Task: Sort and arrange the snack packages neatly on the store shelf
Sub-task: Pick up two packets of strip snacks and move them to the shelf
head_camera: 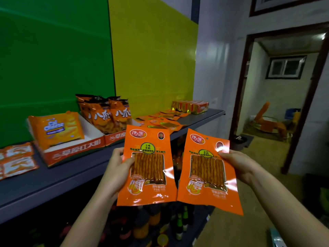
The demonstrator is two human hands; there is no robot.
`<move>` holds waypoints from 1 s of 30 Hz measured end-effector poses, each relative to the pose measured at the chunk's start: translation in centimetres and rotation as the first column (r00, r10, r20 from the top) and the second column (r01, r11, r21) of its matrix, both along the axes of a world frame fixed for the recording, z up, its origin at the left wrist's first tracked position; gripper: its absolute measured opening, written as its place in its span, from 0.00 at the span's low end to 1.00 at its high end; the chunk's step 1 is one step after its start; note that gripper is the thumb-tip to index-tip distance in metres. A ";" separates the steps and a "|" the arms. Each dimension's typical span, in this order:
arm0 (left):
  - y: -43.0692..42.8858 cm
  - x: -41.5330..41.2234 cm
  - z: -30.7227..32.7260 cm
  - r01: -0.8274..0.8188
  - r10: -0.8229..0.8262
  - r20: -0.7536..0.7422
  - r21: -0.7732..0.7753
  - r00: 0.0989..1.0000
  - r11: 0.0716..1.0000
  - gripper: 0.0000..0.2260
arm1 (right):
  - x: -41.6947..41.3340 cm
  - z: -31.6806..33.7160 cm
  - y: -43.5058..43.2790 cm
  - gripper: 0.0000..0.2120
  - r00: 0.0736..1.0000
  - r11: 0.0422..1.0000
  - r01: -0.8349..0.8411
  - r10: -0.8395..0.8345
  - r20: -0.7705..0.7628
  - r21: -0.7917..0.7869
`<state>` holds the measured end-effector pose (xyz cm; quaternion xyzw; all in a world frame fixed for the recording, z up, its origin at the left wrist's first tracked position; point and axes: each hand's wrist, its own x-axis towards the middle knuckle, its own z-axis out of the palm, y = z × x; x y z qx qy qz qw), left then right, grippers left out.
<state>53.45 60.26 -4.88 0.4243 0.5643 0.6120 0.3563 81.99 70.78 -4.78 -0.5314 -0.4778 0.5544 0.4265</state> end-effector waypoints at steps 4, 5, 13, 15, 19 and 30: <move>5.8 3.8 0.2 -0.040 0.040 0.000 0.016 0.999 0.999 0.05 | 3.0 0.2 7.1 0.12 0.999 1.000 -0.024 0.024 0.028 0.002; 7.4 4.5 0.1 -0.051 0.051 -0.003 0.019 0.999 0.999 0.05 | 3.6 0.2 9.0 0.13 0.999 1.000 -0.027 0.026 0.034 0.007; 22.3 8.5 0.6 -0.105 0.105 0.003 0.080 0.994 0.991 0.09 | 7.2 -0.3 25.0 0.12 0.996 0.998 -0.051 0.048 0.078 0.034; 26.6 9.2 0.9 -0.144 0.146 -0.003 0.120 0.989 0.982 0.09 | 8.0 0.4 29.5 0.12 0.994 0.996 -0.068 0.062 0.086 0.059; 34.3 10.4 1.7 -0.203 0.204 0.009 0.157 0.979 0.966 0.09 | 9.3 2.1 38.2 0.09 0.989 0.989 -0.113 0.102 0.110 0.099; 49.0 12.2 1.5 -0.452 0.453 -0.140 0.041 0.880 0.891 0.09 | 7.0 3.4 58.0 0.04 0.933 0.924 -0.359 0.350 0.089 0.130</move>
